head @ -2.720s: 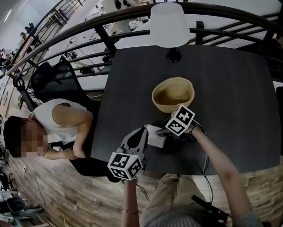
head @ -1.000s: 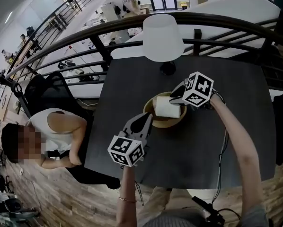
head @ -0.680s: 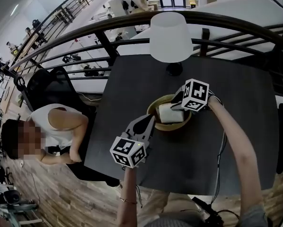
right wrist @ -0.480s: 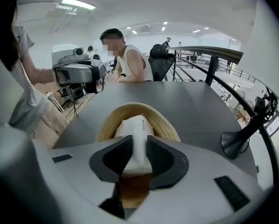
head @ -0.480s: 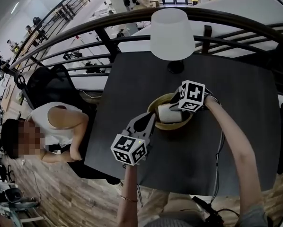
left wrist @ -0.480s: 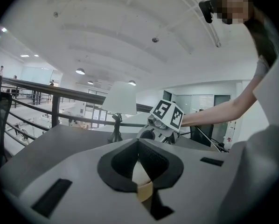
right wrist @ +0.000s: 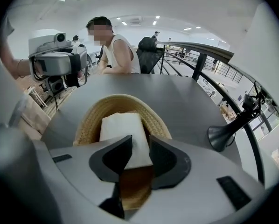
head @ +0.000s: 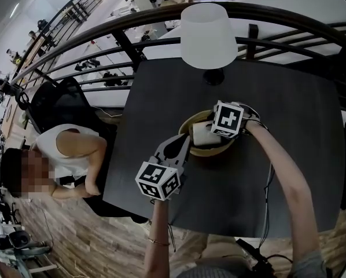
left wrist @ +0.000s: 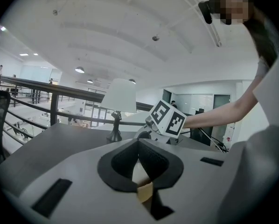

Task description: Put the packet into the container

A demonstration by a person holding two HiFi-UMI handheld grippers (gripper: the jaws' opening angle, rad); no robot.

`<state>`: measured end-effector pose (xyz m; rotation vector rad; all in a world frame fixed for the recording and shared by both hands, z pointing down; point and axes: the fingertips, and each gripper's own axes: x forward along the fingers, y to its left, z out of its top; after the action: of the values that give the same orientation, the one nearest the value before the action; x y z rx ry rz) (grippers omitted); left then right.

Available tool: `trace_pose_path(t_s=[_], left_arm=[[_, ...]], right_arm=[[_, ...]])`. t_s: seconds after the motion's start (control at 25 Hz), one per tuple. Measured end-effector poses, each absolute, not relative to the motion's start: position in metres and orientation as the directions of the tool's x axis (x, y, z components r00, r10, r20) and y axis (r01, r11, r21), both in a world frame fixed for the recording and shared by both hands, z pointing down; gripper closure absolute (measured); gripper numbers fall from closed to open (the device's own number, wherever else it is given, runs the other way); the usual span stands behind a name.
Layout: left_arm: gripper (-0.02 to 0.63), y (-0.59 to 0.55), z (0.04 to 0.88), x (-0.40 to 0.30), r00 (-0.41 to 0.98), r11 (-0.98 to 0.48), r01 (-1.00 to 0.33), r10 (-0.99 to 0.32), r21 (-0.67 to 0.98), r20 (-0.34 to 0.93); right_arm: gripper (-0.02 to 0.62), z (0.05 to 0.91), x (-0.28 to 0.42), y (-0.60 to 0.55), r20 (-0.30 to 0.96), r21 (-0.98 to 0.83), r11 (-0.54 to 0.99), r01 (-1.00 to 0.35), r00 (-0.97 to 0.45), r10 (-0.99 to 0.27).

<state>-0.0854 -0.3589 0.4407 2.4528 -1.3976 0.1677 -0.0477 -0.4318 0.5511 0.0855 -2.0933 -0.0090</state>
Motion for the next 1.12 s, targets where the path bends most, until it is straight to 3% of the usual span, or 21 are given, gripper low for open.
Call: trace_pose_path(t_s=[0.24,0.44,0.6,0.8,1.12], left_arm=[[0.598,-0.353,0.428,-0.071,0.523,-0.479,-0.85,-0.818,0.219,0.239],[0.598,-0.354,0.413,-0.07,0.523,-0.484,-0.849,-0.827,0.213,0.207],[0.598,-0.354,0.407,-0.078,0.517,-0.478,-0.849,-0.84,0.227,0.165],[0.598,-0.335,0.386,-0.072,0.543,-0.512,-0.832,-0.83,0.213,0.127],[0.598,-0.293,0.362,-0.042,0.639,-0.619,-0.764,-0.764,0.183,0.086]], right_arm=[[0.492,0.527,-0.033,-0.424,0.811,-0.001,0.992,-0.125,-0.581,-0.072],[0.494,0.477,-0.038,-0.421,0.582,-0.151,0.953,-0.263,-0.803,-0.13],[0.496,0.457,-0.036,-0.411,0.427,-0.226,0.914,-0.336,-0.878,-0.217],[0.577,0.424,-0.01,-0.38,0.28,-0.241,0.854,-0.462,-0.875,-0.394],[0.584,0.374,0.019,-0.305,0.121,-0.264,0.789,-0.554,-0.831,-0.543]])
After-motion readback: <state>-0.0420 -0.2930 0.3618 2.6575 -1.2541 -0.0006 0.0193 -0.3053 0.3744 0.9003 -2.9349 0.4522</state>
